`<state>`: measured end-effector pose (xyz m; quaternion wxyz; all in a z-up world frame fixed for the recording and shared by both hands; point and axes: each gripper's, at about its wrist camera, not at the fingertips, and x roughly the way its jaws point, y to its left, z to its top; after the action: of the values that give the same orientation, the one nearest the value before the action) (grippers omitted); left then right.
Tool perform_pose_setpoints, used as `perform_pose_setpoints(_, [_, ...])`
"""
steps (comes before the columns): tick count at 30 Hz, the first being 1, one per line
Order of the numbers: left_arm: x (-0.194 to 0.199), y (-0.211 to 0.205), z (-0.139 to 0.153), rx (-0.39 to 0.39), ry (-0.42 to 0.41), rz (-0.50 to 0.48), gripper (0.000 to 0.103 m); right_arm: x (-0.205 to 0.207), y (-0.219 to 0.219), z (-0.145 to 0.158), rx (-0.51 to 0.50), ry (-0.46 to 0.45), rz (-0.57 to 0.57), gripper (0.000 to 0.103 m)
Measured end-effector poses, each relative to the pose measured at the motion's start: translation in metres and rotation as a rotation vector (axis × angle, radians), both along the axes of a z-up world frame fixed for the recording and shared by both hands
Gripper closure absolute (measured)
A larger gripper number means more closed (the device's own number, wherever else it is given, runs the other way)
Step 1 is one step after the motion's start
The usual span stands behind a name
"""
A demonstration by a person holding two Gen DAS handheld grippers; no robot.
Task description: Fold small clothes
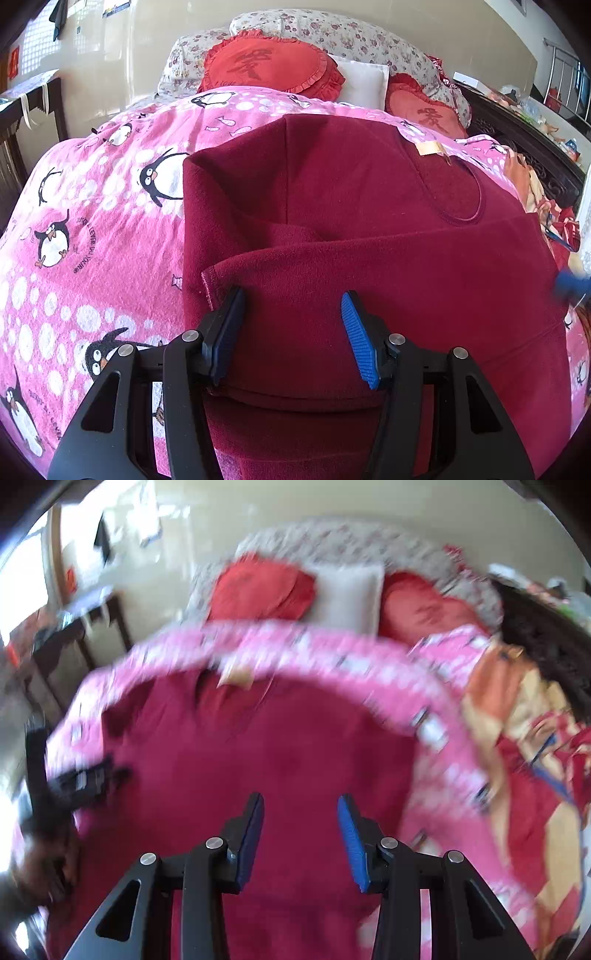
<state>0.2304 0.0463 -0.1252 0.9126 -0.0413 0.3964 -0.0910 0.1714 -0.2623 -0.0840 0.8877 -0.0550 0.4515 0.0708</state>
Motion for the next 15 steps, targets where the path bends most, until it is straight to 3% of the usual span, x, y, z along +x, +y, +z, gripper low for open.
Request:
perform_pose_setpoints(1, [0.000, 0.000, 0.000, 0.002, -0.001, -0.001, 0.049, 0.001, 0.001, -0.022, -0.065, 0.043, -0.031, 0.063])
perform_pose_setpoints(2, [0.000, 0.000, 0.000, 0.009, 0.000, 0.000, 0.049, -0.004, 0.000, -0.031, -0.057, 0.013, -0.035, 0.061])
perform_pose_setpoints(3, [-0.001, 0.000, 0.000, 0.012, 0.000, 0.000, 0.049, -0.012, -0.002, -0.031, -0.033, -0.060, -0.040, 0.060])
perform_pose_setpoints(7, [0.000, -0.005, 0.000, 0.054, -0.002, 0.003, 0.048, -0.012, 0.000, -0.028, -0.021, -0.048, -0.075, 0.057])
perform_pose_setpoints(12, [0.000, -0.017, 0.000, 0.126, -0.004, -0.018, 0.038, -0.018, 0.008, -0.036, -0.062, -0.098, -0.069, 0.054])
perform_pose_setpoints(15, [0.000, -0.018, 0.000, 0.140, -0.006, -0.019, 0.037, -0.015, 0.001, -0.036, -0.017, -0.105, -0.064, 0.054])
